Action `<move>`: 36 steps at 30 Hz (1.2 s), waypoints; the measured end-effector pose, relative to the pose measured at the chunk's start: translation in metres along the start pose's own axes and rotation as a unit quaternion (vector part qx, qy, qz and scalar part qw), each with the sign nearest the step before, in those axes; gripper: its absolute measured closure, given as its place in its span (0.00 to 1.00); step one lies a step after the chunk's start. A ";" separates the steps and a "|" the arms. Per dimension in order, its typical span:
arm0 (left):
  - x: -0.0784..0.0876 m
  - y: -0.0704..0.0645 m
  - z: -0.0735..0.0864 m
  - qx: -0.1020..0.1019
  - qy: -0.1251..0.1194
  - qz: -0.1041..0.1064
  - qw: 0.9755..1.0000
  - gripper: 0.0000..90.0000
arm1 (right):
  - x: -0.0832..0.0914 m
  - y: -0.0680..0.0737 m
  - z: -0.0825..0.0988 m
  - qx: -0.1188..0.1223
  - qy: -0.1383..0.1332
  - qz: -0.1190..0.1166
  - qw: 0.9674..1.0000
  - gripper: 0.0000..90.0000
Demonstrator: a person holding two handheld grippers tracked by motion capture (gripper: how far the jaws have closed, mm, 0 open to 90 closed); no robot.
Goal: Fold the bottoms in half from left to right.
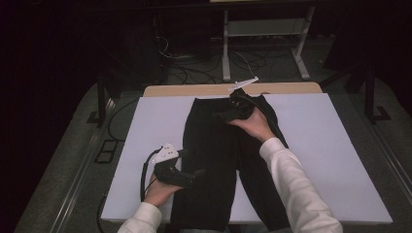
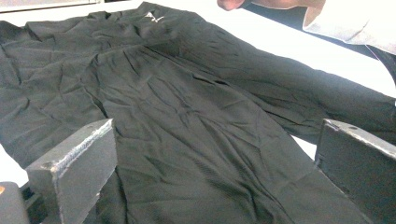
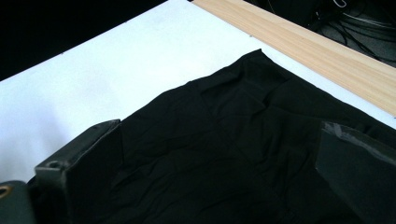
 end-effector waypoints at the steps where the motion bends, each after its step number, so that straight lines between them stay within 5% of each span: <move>1: 0.000 0.000 0.000 0.000 0.000 0.000 1.000 0.00 | -0.001 0.000 -0.001 0.000 0.001 0.000 1.000 0.02; 36: 0.002 0.001 -0.001 -0.002 -0.006 0.002 1.000 0.00 | -0.052 -0.006 -0.043 -0.002 -0.009 0.010 1.000 0.02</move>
Point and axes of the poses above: each handheld gripper's, and its own axes: x roughly backward along the jaws, z roughly out of its underside, y roughly to its left, the point moved 4 cm from there along -x, roughly forward along the jaws, and after that the axes turned 5 degrees about -x, right-handed, at the moved point
